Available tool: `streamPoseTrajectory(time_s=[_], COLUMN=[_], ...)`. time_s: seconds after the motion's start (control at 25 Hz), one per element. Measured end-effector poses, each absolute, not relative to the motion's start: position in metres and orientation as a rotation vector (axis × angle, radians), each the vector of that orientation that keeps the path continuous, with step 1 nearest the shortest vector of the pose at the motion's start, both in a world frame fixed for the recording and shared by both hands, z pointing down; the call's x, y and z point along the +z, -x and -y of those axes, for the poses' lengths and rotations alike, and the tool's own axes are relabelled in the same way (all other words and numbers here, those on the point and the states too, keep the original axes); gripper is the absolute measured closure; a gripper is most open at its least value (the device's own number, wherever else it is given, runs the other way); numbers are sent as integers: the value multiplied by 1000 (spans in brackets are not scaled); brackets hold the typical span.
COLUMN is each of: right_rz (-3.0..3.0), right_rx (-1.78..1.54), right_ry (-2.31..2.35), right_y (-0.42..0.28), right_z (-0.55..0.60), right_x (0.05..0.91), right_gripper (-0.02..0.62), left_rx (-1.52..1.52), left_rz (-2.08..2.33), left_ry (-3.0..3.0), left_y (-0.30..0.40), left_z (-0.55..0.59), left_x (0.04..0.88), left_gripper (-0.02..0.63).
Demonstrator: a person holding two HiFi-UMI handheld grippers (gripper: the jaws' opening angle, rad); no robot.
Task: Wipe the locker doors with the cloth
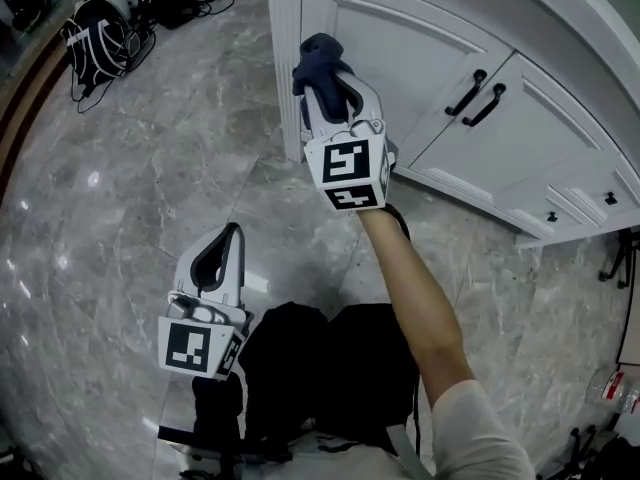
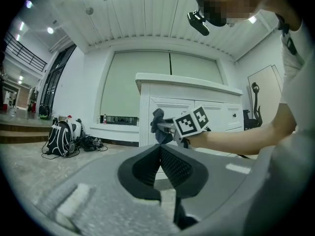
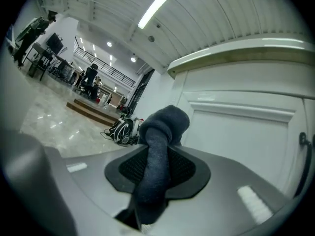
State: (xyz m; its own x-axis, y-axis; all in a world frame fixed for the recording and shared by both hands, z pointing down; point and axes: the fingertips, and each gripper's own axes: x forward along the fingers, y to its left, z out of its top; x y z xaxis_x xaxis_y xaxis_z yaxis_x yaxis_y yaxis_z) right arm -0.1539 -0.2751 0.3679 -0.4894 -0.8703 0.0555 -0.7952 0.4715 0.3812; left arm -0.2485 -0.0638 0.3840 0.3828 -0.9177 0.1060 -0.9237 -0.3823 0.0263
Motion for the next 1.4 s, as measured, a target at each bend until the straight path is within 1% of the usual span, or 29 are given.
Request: streamPoseTrajectory(time_s=[0.2, 0.28, 0.48, 0.8, 1.4], right_rz=[2418, 2411, 2333, 2226, 2094], right_rx=[-398, -369, -427, -461, -365], right_ry=[-1392, -1396, -1414, -1501, -1747], right_y=[172, 168, 155, 97, -22], right_z=[309, 321, 326, 319, 292], right_x=[399, 405, 408, 405, 406], right_gripper=[486, 486, 488, 489, 488], left_rx=[114, 112, 96, 92, 105], left_rz=[1702, 1702, 1714, 1699, 1682], left_ry=[-2545, -2546, -2545, -2561, -2571], left_y=[260, 263, 270, 262, 242], left_z=[62, 60, 58, 58, 61], left_x=[381, 380, 377, 376, 380], left_gripper=[604, 604, 604, 604, 604])
